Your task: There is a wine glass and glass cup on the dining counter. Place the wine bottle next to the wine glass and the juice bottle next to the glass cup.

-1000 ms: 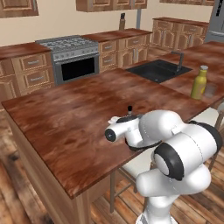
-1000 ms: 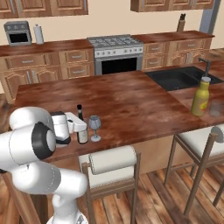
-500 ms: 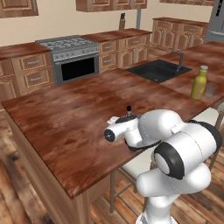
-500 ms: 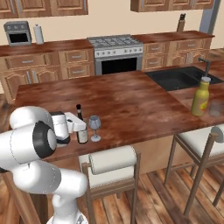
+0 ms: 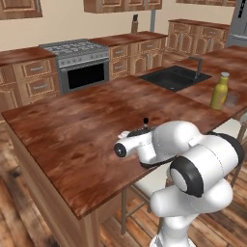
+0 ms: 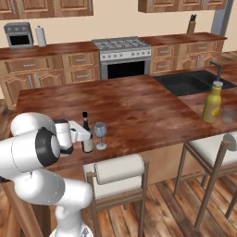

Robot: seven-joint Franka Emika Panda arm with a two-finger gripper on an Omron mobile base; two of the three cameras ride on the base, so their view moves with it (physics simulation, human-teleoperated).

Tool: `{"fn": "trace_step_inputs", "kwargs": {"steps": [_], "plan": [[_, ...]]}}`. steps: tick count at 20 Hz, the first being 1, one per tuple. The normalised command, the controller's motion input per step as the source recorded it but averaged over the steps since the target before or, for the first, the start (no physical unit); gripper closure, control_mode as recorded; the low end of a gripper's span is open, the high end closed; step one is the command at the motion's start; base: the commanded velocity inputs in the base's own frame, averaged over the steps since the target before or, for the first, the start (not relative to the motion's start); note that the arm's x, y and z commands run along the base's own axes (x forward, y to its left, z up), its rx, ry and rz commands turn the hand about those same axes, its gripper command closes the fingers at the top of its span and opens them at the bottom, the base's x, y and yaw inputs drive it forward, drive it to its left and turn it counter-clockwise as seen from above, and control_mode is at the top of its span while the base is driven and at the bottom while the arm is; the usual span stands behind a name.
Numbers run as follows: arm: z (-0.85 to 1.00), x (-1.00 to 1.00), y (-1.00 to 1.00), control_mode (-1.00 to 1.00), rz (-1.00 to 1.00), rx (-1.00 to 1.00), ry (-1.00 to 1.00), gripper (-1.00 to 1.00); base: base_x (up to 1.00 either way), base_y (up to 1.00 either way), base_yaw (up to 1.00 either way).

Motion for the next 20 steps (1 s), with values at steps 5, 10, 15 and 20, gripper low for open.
{"fn": "trace_step_inputs", "kwargs": {"steps": [5, 10, 15, 20], "plan": [[-0.28, -0.07, 0.09, -1.0, -0.06, 0.07, -0.08, -1.0, 0.0, 0.0, 0.0], [-0.18, 0.0, 0.08, -1.0, -0.05, 0.07, -0.11, -1.0, 0.0, 0.0, 0.0], [-0.13, 0.0, 0.1, -1.0, -0.03, 0.05, -0.12, -1.0, 0.0, 0.0, 0.0], [-0.09, -0.09, 0.0, -1.0, -0.04, 0.02, -0.12, -1.0, 0.0, 0.0, 0.0]]}}
